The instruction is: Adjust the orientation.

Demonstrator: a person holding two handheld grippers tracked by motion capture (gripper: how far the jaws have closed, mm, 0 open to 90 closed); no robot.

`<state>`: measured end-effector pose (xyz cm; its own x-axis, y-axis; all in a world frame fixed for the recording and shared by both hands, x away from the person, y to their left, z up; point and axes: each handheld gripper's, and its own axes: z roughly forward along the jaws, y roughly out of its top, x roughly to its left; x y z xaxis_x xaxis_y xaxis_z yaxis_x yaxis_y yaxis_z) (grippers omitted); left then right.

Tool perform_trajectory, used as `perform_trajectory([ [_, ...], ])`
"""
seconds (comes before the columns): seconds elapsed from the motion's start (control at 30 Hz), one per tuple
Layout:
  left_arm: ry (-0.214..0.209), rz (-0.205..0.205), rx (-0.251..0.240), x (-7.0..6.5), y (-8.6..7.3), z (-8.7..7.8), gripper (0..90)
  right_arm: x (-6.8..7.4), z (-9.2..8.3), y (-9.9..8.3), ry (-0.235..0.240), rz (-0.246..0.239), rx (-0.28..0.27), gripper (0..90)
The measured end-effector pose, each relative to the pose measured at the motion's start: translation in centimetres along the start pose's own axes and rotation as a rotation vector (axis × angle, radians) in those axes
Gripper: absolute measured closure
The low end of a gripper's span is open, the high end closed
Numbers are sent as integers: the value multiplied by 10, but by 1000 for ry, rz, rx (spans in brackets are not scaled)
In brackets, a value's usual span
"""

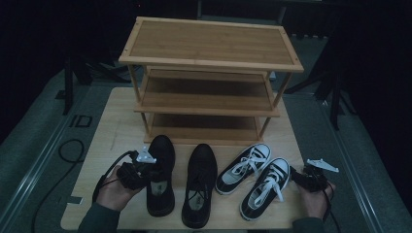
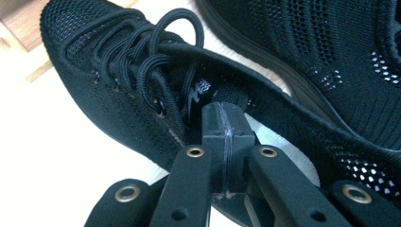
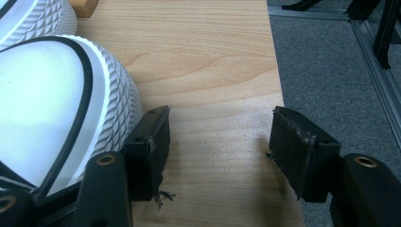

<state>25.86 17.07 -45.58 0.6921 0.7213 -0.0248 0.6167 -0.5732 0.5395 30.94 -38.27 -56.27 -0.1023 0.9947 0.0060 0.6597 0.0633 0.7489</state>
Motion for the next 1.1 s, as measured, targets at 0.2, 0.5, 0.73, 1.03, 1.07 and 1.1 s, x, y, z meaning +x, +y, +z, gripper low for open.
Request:
perform_trajectory([
  [0.2, 18, 3, 9, 2, -2, -2, 900, 0, 0, 0, 0, -1, 0, 383],
  [0.5, 72, -28, 17, 11, -7, -6, 900, 0, 0, 0, 0, -1, 0, 383],
  [0.73, 131, -70, 20, 28, -15, -12, 900, 0, 0, 0, 0, 0, 0, 383],
  [1.03, 182, -111, 15, 46, -17, -11, 900, 0, 0, 0, 0, 0, 0, 383],
  [1.07, 190, -110, 13, 47, -17, -11, 900, 0, 0, 0, 0, -1, 0, 383],
  [1.1, 194, -111, 16, 48, -17, -11, 900, 0, 0, 0, 0, 0, 0, 383],
])
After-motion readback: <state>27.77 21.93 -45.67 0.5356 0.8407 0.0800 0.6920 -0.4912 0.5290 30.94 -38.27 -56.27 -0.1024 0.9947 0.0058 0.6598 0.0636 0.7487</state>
